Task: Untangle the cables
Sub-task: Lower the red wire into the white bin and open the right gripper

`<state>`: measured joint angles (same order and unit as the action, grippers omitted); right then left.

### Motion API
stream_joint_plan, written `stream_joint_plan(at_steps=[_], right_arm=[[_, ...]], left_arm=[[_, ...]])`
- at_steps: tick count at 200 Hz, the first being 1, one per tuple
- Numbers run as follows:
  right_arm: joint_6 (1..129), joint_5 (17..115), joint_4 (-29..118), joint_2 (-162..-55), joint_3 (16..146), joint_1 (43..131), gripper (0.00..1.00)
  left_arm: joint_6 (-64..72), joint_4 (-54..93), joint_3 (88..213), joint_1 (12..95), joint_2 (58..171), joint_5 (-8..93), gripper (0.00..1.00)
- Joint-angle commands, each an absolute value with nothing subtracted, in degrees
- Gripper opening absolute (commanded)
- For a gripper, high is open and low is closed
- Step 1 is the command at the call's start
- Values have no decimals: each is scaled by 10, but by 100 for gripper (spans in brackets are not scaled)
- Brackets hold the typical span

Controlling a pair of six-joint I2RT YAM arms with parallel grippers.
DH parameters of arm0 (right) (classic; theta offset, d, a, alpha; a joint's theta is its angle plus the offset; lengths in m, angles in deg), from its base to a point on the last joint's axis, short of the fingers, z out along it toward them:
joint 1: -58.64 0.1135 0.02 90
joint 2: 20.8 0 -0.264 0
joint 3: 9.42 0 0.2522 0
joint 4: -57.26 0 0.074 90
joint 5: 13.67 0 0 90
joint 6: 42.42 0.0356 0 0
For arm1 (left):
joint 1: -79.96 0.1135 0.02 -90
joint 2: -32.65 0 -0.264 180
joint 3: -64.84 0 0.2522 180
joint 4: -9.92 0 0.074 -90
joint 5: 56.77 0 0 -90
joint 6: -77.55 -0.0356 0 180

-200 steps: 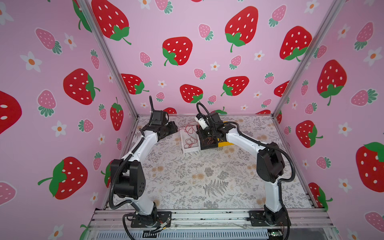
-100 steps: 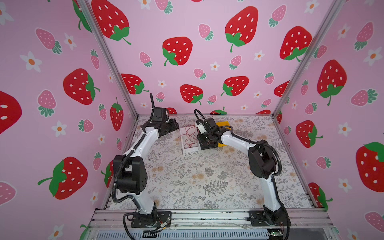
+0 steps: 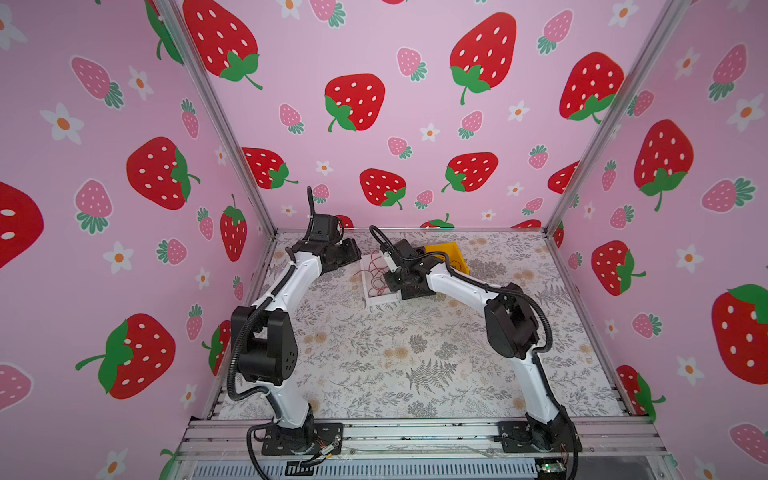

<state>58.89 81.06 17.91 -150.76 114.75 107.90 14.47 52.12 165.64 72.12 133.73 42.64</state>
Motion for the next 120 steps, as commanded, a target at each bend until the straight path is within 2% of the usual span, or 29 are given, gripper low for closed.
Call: stream_joint_plan(at_steps=[1, 40, 69, 88, 103, 120], right_arm=[[598, 842, 137, -1533, 1190, 1094, 0], [638, 858, 70, -1600, 1273, 1106, 0], [653, 871, 76, -1618, 1285, 1114, 0], [653, 876, 73, -1620, 1290, 1116, 9], [649, 877, 77, -1605, 1281, 1116, 29], [642, 874, 107, -1566, 1243, 1116, 42]], left_arm=[[138, 537, 1654, 728, 1321, 389, 65], [141, 536, 1627, 748, 1291, 384, 65], [141, 536, 1624, 750, 1293, 394, 65], [146, 538, 1631, 749, 1306, 406, 65], [146, 540, 1638, 749, 1316, 407, 65], [144, 541, 1642, 747, 1320, 427, 65]])
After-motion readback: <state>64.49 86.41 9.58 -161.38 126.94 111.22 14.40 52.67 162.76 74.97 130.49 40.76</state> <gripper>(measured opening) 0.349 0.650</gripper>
